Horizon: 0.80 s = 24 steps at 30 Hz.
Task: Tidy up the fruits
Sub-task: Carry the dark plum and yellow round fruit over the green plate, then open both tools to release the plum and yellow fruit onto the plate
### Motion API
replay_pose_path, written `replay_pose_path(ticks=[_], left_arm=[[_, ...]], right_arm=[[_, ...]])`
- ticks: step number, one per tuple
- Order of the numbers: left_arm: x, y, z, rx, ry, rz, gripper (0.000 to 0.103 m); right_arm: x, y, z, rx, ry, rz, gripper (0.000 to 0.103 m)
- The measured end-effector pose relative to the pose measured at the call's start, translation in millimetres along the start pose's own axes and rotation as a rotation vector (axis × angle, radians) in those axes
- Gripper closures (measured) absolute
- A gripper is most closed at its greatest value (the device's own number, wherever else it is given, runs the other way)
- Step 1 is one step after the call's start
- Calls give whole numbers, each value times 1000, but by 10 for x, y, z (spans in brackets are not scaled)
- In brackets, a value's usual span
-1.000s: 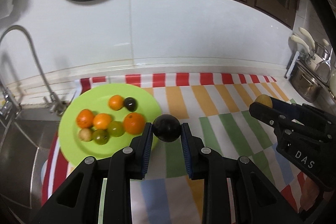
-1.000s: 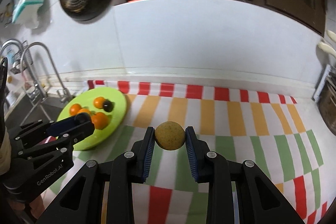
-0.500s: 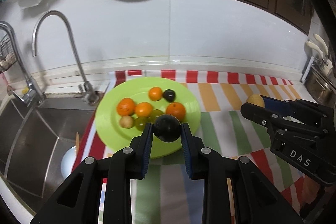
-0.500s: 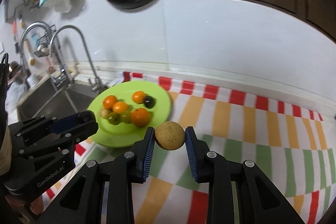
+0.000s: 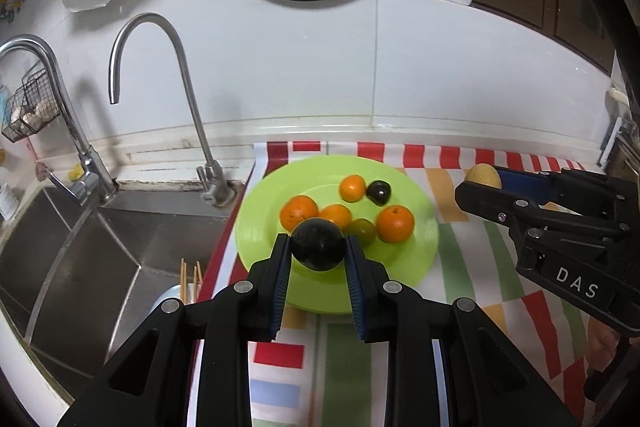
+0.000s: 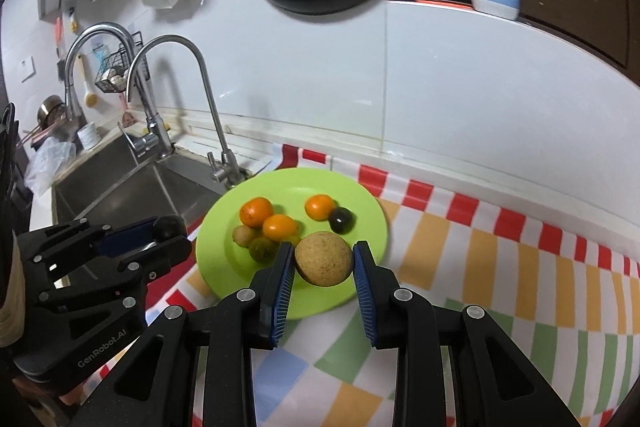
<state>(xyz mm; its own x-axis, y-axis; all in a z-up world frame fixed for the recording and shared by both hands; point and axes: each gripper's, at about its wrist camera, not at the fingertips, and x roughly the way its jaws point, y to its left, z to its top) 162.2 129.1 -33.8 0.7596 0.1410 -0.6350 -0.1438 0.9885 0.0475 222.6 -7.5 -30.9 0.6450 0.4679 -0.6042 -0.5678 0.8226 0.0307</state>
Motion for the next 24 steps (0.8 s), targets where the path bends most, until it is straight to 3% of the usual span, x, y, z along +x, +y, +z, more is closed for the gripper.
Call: replay_pose_path(ticks=[9, 24], left_arm=[[161, 105, 133, 25, -30, 11, 76], [791, 71, 368, 145, -44, -61, 76]], right_arm=[[233, 80, 156, -15, -5, 25, 72], [706, 1, 228, -28, -8, 77, 72]])
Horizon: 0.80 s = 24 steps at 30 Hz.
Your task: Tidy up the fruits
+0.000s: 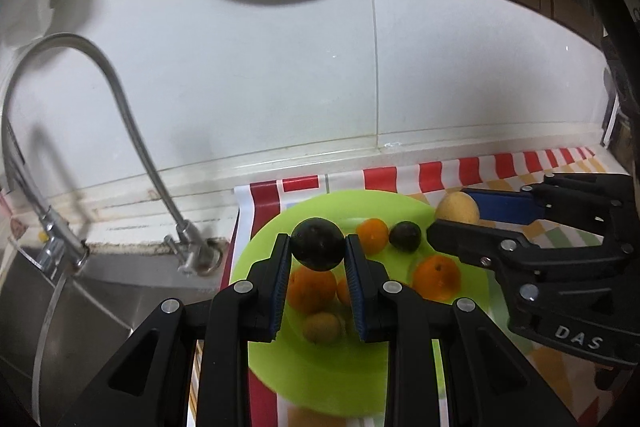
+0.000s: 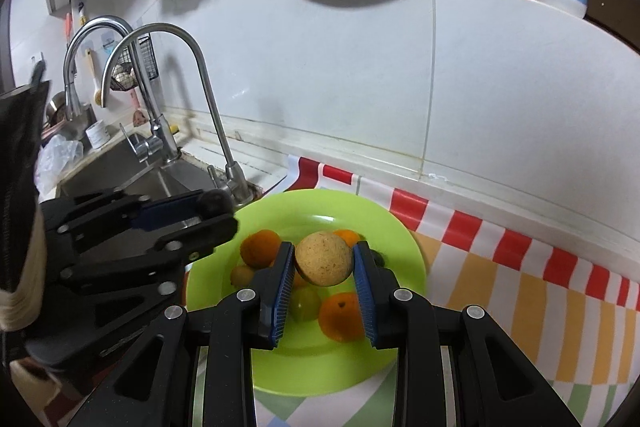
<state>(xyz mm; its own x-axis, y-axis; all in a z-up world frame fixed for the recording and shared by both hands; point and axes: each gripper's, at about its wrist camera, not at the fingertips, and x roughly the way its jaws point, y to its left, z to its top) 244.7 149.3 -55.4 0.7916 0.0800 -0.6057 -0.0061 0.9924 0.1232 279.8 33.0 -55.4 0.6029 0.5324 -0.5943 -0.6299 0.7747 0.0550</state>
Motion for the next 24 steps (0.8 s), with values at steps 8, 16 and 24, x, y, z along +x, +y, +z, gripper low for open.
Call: replay_pose_path(ticks=[8, 16, 24], left_arm=[[313, -69, 22, 60, 34, -36, 75], [221, -43, 5, 34, 32, 1, 62], [-159, -124, -11, -45, 31, 9, 62]], right_arm=[[211, -134, -43, 32, 34, 19, 72], [190, -257, -53, 86, 22, 13, 71], [-230, -249, -105, 81, -28, -48, 71]])
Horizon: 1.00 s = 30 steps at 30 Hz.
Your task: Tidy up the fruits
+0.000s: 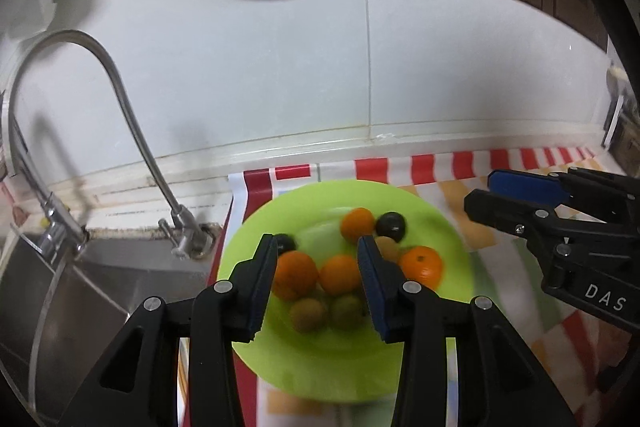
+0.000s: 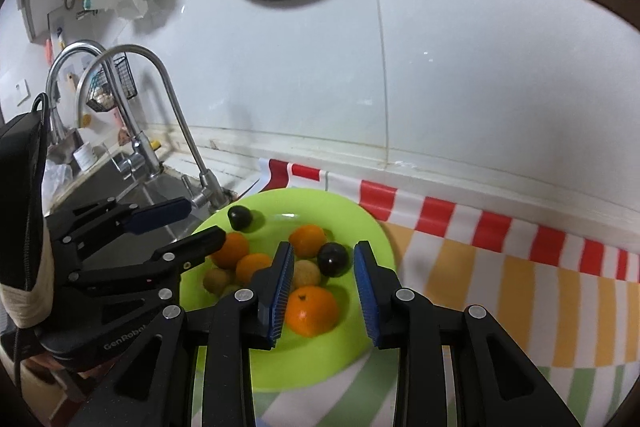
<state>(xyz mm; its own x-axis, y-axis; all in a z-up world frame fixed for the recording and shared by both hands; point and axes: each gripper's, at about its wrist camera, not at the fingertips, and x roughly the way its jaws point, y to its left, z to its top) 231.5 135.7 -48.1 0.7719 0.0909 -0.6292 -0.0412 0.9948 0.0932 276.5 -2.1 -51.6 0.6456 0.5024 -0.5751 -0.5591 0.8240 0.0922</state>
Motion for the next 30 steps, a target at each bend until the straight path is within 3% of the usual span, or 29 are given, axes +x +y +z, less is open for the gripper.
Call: replay_pose_path(ticks=[4, 9, 11, 14, 17, 19, 30], left_arm=[[-267, -100, -12, -25, -22, 0, 56], [-558, -255, -32, -49, -36, 7, 49], [-659, -312, -52, -58, -31, 10, 48], [-806, -398, -69, -70, -49, 11, 37], [-988, -490, -84, -69, -85, 44, 32], [-1127, -552, -96, -57, -117, 61, 25], [-1697, -859, -247, -17, -178, 43, 11]], right_arm=[[-308, -21, -28, 10, -38, -41, 71], [-683, -105, -86, 45, -69, -95, 60], [-822, -131, -124, 60, -78, -111, 53], [-1040, -182, -187, 89, -96, -154, 42], [-1273, -222, -264, 106, -118, -208, 38], [-1389, -234, -305, 108, -131, -249, 29], [-2143, -257, -656, 145, -178, -394, 18]])
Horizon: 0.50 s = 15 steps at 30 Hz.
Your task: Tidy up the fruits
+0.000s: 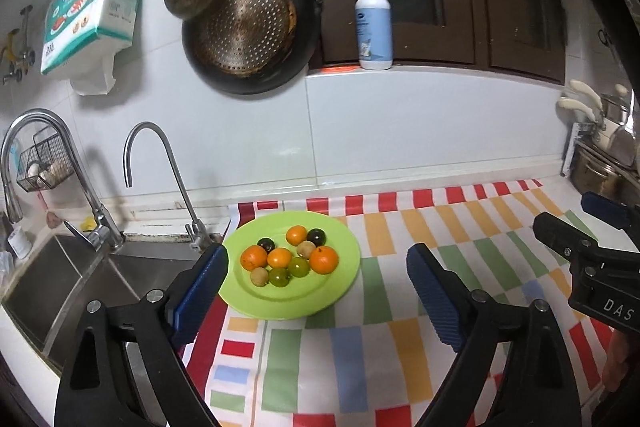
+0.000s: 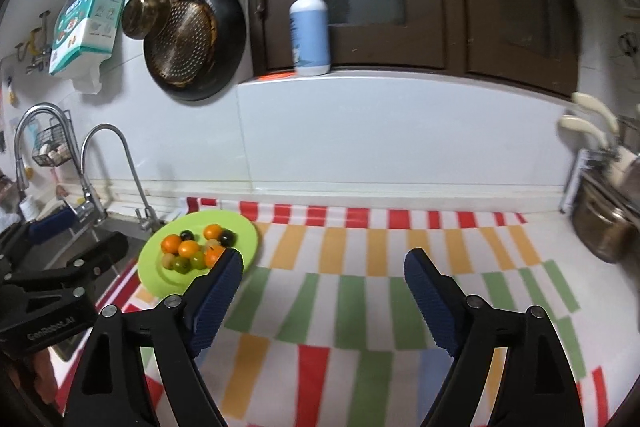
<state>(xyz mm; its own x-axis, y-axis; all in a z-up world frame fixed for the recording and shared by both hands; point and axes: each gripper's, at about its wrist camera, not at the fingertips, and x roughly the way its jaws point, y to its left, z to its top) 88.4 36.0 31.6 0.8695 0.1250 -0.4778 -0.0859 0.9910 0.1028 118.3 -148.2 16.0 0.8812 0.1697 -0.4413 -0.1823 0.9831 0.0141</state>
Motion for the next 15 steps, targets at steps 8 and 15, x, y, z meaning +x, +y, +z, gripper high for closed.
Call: replay_pose_path(ticks=[8, 15], left_arm=[[-326, -94, -73, 14, -20, -17, 6], [-497, -122, -112, 20, -31, -30, 6]], right_arm=[[-389, -98, -143, 15, -9, -33, 17], [-627, -104, -208, 16, -26, -46, 17]])
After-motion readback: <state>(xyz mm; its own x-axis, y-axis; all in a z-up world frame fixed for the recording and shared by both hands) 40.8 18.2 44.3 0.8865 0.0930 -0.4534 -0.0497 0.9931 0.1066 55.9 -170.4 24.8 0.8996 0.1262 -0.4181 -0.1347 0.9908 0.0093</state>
